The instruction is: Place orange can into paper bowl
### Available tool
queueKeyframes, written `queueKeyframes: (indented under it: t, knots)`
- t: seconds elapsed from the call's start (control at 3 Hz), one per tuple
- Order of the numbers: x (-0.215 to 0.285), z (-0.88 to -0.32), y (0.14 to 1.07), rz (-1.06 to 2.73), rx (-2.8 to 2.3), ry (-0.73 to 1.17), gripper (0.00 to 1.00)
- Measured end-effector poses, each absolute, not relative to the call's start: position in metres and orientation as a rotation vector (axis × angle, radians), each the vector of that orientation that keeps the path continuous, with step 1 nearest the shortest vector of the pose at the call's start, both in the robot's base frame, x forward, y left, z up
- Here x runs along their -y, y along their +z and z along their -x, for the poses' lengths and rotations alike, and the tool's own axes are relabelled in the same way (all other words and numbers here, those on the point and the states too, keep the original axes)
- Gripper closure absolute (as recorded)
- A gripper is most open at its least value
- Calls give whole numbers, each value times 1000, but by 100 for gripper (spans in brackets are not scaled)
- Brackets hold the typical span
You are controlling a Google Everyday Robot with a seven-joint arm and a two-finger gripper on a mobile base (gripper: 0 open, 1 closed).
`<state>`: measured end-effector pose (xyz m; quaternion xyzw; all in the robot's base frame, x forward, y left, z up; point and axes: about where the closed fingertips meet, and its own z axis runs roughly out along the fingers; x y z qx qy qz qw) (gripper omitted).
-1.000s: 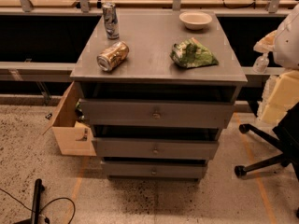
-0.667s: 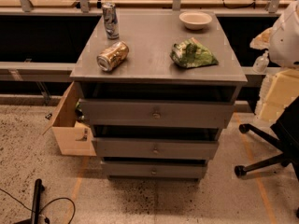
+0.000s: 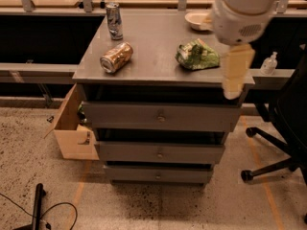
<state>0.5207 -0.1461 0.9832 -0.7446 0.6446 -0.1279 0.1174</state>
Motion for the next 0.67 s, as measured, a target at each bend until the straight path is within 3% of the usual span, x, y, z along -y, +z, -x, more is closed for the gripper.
queueKeyframes:
  t: [0.67]
  knots:
    - [48, -615, 972, 2521, -1401, -212, 0]
